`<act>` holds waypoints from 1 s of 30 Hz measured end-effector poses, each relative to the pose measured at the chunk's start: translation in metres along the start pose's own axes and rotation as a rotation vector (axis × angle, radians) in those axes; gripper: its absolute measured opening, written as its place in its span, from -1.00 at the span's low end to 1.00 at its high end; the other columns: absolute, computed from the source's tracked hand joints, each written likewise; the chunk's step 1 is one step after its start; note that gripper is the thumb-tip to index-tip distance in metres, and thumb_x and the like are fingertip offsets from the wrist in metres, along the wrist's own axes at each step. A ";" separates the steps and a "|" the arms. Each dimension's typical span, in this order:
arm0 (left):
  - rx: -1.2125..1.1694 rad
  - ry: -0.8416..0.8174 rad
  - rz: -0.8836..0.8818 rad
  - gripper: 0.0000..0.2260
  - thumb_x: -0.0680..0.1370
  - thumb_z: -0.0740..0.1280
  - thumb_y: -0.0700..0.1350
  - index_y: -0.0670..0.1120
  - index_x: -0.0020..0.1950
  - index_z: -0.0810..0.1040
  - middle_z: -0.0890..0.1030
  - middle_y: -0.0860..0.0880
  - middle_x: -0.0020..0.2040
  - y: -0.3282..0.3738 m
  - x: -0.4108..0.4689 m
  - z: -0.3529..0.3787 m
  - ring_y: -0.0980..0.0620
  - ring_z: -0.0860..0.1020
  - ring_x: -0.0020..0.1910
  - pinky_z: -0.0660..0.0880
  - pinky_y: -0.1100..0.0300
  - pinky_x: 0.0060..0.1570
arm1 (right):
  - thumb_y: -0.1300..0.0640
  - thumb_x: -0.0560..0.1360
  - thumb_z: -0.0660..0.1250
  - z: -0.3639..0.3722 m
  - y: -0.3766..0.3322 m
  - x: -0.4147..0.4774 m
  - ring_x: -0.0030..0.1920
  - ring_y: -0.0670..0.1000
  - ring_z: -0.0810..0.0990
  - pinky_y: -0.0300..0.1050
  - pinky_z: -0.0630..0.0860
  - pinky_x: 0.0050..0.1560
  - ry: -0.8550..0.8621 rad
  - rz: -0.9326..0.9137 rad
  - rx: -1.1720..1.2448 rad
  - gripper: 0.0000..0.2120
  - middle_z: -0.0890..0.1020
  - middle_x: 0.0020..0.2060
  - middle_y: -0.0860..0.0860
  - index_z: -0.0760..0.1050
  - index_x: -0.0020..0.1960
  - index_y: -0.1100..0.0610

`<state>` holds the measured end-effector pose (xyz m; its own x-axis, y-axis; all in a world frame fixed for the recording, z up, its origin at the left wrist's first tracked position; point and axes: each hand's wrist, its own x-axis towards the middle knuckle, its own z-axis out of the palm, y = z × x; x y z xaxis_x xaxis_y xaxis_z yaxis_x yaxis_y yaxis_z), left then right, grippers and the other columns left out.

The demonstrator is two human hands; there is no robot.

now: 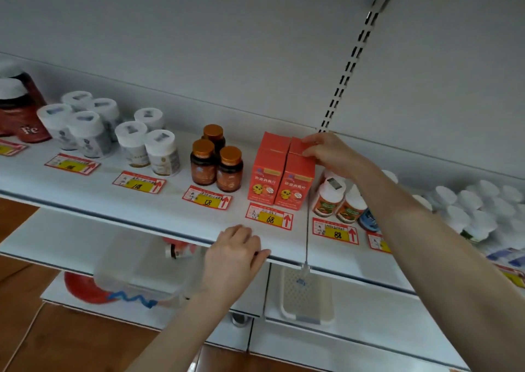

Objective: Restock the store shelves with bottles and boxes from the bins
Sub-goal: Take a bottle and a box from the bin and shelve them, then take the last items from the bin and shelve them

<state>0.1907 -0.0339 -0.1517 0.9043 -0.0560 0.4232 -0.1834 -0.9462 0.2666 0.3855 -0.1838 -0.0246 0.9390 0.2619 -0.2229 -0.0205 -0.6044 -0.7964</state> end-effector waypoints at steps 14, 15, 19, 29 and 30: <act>0.142 -0.091 0.057 -0.57 0.45 0.12 0.03 -0.18 0.11 0.61 0.61 -0.16 0.14 0.000 -0.027 -0.004 -0.12 0.58 0.12 0.52 -0.09 0.01 | 0.12 0.59 0.12 0.042 -0.011 -0.038 0.25 0.07 0.45 -0.20 0.31 0.12 0.253 -0.343 -0.410 -0.69 0.50 0.25 0.09 0.43 0.28 0.17; 0.142 -0.082 0.072 -0.59 0.43 0.16 0.03 -0.18 0.09 0.62 0.62 -0.16 0.11 0.000 -0.028 -0.007 -0.11 0.60 0.10 0.53 -0.07 -0.01 | 0.13 0.59 0.14 0.047 -0.014 -0.043 0.27 0.05 0.44 -0.20 0.31 0.17 0.261 -0.364 -0.388 -0.68 0.50 0.27 0.07 0.42 0.30 0.16; 0.141 -0.064 0.093 -0.66 0.36 0.34 -0.02 -0.18 0.03 0.64 0.66 -0.14 0.03 -0.012 -0.062 -0.026 -0.08 0.63 0.03 0.55 -0.04 -0.04 | 0.18 0.55 0.18 0.080 -0.038 -0.069 0.24 0.07 0.48 -0.16 0.32 0.19 0.247 -0.461 -0.338 -0.70 0.54 0.23 0.09 0.47 0.26 0.17; 0.162 -0.247 -0.011 -0.63 0.18 0.56 -0.04 -0.17 -0.09 0.67 0.69 -0.10 -0.10 -0.139 -0.151 -0.066 -0.04 0.67 -0.11 0.59 0.10 -0.21 | 0.20 0.51 0.27 0.214 -0.082 -0.127 0.18 0.04 0.53 -0.25 0.33 0.19 0.086 -0.525 -0.249 -0.74 0.60 0.16 0.07 0.55 0.17 0.19; 0.156 -0.277 -0.012 -0.60 0.15 0.59 -0.04 -0.17 -0.09 0.67 0.69 -0.10 -0.11 -0.155 -0.159 -0.070 -0.03 0.67 -0.12 0.59 0.10 -0.21 | 0.21 0.51 0.27 0.229 -0.084 -0.131 0.21 0.04 0.52 -0.26 0.31 0.20 0.090 -0.516 -0.241 -0.75 0.60 0.16 0.08 0.56 0.16 0.21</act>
<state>0.0485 0.1443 -0.1996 0.9805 -0.1092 0.1633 -0.1304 -0.9836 0.1250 0.1856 0.0052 -0.0577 0.8324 0.5097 0.2175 0.5167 -0.5722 -0.6368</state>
